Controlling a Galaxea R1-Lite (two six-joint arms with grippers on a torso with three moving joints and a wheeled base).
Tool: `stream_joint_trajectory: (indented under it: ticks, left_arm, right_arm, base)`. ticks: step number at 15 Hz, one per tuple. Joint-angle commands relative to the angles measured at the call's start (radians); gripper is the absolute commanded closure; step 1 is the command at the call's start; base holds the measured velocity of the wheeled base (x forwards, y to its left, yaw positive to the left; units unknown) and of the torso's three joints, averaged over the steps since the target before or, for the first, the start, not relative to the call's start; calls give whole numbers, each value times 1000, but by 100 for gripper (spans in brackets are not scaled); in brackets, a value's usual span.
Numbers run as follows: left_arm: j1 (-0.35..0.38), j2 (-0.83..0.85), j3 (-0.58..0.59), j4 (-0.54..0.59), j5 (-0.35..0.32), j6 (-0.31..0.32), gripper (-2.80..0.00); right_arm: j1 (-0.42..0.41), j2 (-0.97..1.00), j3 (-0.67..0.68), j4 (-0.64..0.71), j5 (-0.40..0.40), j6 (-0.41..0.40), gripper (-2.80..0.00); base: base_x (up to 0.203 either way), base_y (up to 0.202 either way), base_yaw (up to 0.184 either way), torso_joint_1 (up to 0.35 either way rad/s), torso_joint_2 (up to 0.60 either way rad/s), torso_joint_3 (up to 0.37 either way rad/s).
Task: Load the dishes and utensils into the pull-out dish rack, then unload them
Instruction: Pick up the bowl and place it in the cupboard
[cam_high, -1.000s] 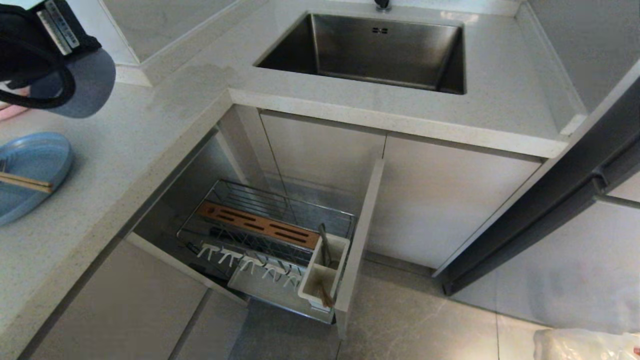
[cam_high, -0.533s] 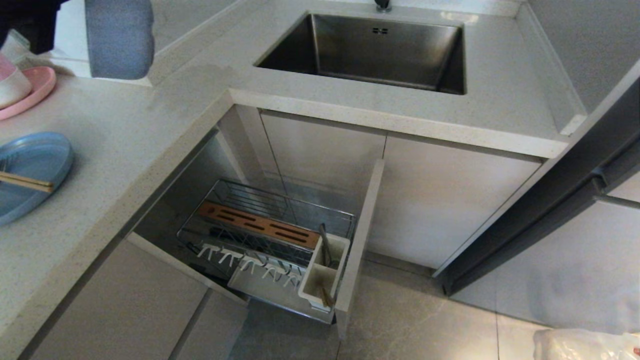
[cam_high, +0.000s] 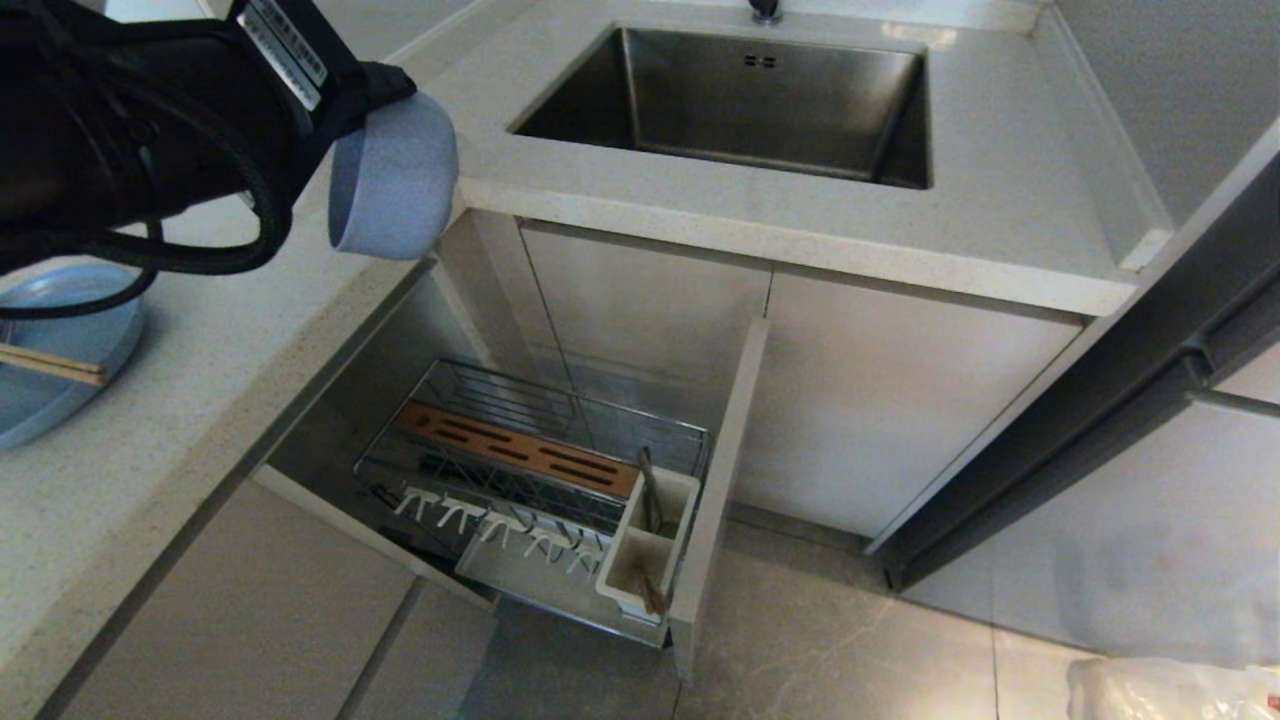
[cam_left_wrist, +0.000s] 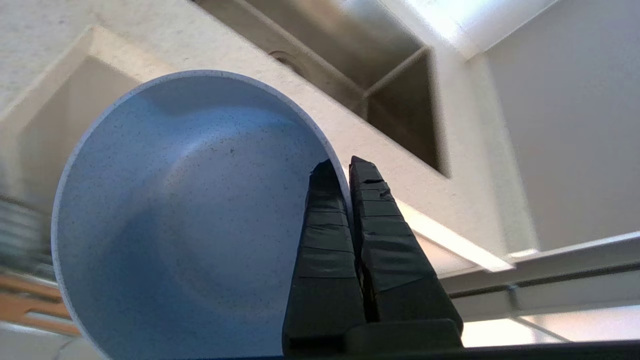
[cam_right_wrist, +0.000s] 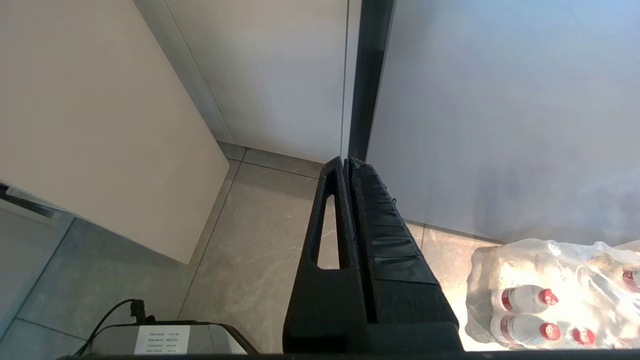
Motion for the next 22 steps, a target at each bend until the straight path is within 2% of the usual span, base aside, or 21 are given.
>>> stream_joint_trajectory:
  ticks: [1, 3, 4, 5, 7, 8, 9, 10, 11, 13, 16, 18, 22]
  left_arm:
    - [-10, 25, -3, -1, 19, -12, 0]
    - [-39, 36, 16, -35, 41, -135, 0]
    - [-58, 40, 42, -107, 49, -223, 0]
    - [-74, 42, 92, -183, 58, -273, 0]
    - [-107, 53, 214, -373, 81, -307, 0]
    - [-122, 67, 276, -512, 106, -315, 0]
    - [-129, 85, 314, -605, 142, -322, 0]
    - [-129, 113, 332, -640, 189, -332, 0]
    - [-121, 144, 340, -647, 231, -354, 0]
    - [-71, 212, 345, -654, 266, -420, 0]
    - [-28, 293, 359, -650, 346, -570, 0]
    - [-17, 320, 372, -650, 358, -635, 0]
    - [-3, 388, 373, -674, 350, -689, 0]
  right_arm:
    - [0, 1, 0, 0, 0, 0, 0]
    - [0, 1, 0, 0, 0, 0, 0]
    - [0, 1, 0, 0, 0, 0, 0]
    - [0, 0, 0, 0, 0, 0, 0]
    - [0, 1, 0, 0, 0, 0, 0]
    - [0, 2, 0, 0, 0, 0, 0]
    - [0, 1, 0, 0, 0, 0, 0]
    - [0, 1, 0, 0, 0, 0, 0]
    - [0, 1, 0, 0, 0, 0, 0]
    - [0, 2, 0, 0, 0, 0, 0]
    - [0, 0, 0, 0, 0, 0, 0]
    - [0, 2, 0, 0, 0, 0, 0]
    - [0, 0, 0, 0, 0, 0, 0]
  base:
    - [0, 0, 0, 0, 0, 0]
    - [0, 0, 0, 0, 0, 0]
    - [0, 0, 0, 0, 0, 0]
    - [0, 0, 0, 0, 0, 0]
    - [0, 0, 0, 0, 0, 0]
    - [0, 0, 0, 0, 0, 0]
    - [0, 0, 0, 0, 0, 0]
    - [0, 0, 0, 0, 0, 0]
    - [0, 0, 0, 0, 0, 0]
    - [0, 0, 0, 0, 0, 0]
    - [0, 0, 0, 0, 0, 0]
    - [0, 0, 0, 0, 0, 0]
    - [0, 0, 0, 0, 0, 0]
